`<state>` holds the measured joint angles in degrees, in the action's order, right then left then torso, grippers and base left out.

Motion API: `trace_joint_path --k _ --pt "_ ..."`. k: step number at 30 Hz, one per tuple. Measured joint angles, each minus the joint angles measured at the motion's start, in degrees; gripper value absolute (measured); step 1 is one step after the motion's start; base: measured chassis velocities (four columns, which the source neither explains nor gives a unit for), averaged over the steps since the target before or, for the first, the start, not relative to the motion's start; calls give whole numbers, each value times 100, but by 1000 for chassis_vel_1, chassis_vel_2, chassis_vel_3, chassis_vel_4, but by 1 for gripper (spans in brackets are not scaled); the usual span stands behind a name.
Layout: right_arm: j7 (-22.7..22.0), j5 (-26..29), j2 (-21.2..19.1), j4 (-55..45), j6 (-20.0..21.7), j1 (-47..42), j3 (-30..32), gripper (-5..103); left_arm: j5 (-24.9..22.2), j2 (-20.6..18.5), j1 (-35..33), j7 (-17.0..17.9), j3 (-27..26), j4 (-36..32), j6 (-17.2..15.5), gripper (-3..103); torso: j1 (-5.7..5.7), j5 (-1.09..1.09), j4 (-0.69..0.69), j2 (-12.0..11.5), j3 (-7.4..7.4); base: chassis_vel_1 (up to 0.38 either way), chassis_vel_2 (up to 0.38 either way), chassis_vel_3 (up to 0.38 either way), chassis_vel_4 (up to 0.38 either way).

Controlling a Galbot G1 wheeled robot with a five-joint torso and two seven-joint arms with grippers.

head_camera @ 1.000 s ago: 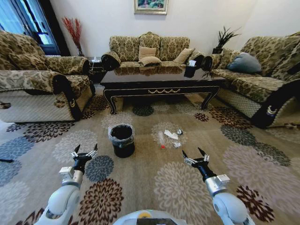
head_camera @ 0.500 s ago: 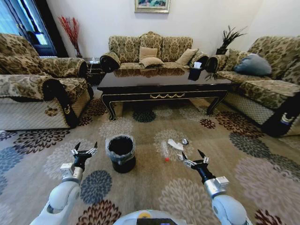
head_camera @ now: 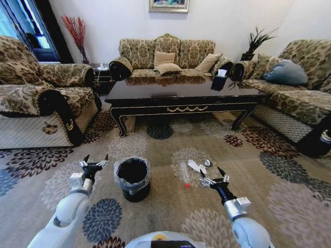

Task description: Move to the front of the table and pick up the trash from the floor, then place it into the trash bin.

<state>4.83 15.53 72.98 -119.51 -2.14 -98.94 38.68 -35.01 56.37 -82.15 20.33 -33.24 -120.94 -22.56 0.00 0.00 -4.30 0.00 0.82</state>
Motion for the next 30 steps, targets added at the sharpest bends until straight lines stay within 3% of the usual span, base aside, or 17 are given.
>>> trace_joint_path --k 1,2,3,4,5,6,9,16,18,22,30 --pt "-4 -10 11 0 -10 -13 1 100 -208 -52 99 180 58 -17 -390 100 0 0 0 0 0 0 0 0 0" --pt "-4 -10 11 0 -10 -13 1 100 -208 -52 99 180 58 -17 -390 100 0 0 0 0 0 0 0 0 0" --pt "-9 -17 15 0 -19 -20 1 100 -460 -106 219 390 109 -19 -840 100 0 0 -1 0 1 0 0 0 0" --pt "-19 -18 -6 4 -24 -6 -31 100 -959 -187 394 676 157 -24 -1336 100 0 -2 -1 0 2 0 0 0 0" --pt "-30 -17 -48 25 -24 47 -86 100 -1391 -243 496 883 157 -63 -1612 101 0 -2 -2 0 2 0 0 0 0" --pt "-30 -17 -48 25 -24 47 -86 100 -1391 -243 496 883 157 -63 -1612 101 0 -2 -2 0 2 0 0 0 0" --pt "-64 2 -156 114 -13 218 -280 100 -2292 -423 662 1352 179 -113 -2008 99 0 1 2 0 1 0 0 0 0" --pt "-72 17 -198 161 -14 235 -360 100 -2820 -541 953 1366 374 298 -2042 99 0 -1 1 0 1 0 0 0 0" --pt "-78 48 -219 164 -16 232 -341 100 -3372 -540 1214 1415 485 588 -2027 99 0 0 0 0 1 0 0 0 0" --pt "-90 94 -253 163 -15 251 -316 100 -3880 -543 1499 1467 701 932 -2011 98 0 -1 0 0 2 0 0 0 0" --pt "-121 89 -231 223 -13 247 -315 100 -3942 -411 1759 1661 1082 1144 -1986 98 1 0 -1 0 2 0 0 0 0"
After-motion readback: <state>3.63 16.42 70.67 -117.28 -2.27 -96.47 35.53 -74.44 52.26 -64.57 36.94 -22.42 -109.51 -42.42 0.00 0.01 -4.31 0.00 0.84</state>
